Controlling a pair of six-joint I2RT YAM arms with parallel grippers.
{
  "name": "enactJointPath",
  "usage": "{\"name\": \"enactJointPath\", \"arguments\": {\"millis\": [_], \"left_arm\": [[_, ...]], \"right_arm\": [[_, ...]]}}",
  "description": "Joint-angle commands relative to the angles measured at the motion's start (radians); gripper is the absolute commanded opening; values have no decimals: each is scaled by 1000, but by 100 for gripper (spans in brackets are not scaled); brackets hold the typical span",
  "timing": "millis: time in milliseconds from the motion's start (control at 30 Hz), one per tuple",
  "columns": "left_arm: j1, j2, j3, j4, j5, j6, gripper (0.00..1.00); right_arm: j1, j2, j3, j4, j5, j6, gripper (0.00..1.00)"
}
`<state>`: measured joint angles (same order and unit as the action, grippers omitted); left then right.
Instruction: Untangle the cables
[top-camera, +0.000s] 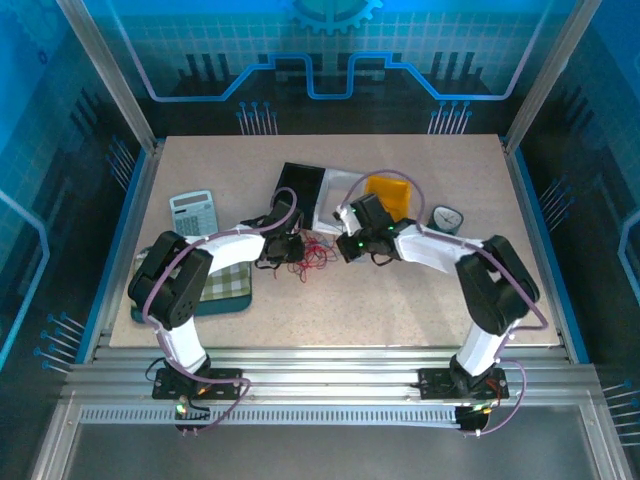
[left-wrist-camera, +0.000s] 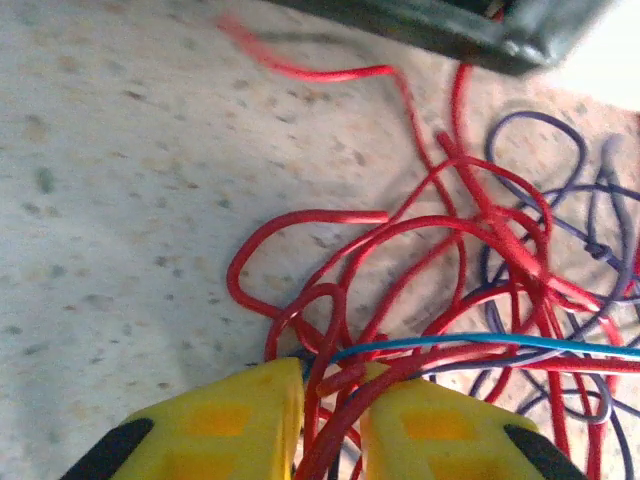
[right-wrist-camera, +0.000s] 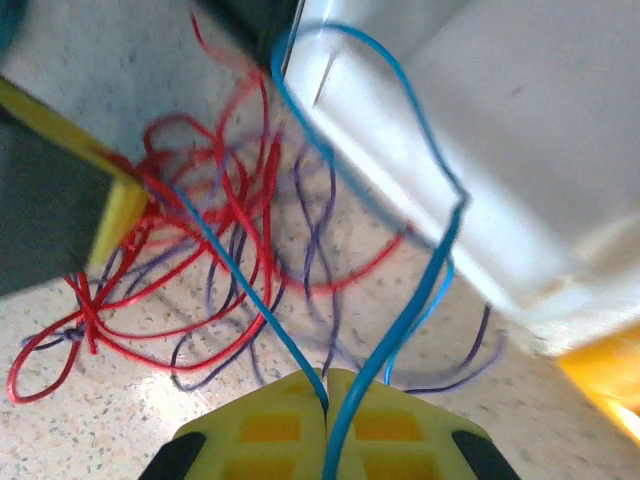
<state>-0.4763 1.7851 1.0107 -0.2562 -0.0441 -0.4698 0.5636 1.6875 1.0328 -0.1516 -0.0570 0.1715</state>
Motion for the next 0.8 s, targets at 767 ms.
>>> {"name": "enactJointPath", "arguments": {"millis": [767], "left_arm": [[35, 39, -26, -82, 16, -20, 42]], "right_arm": [[-309, -125, 126, -10, 139, 76, 0]]}}
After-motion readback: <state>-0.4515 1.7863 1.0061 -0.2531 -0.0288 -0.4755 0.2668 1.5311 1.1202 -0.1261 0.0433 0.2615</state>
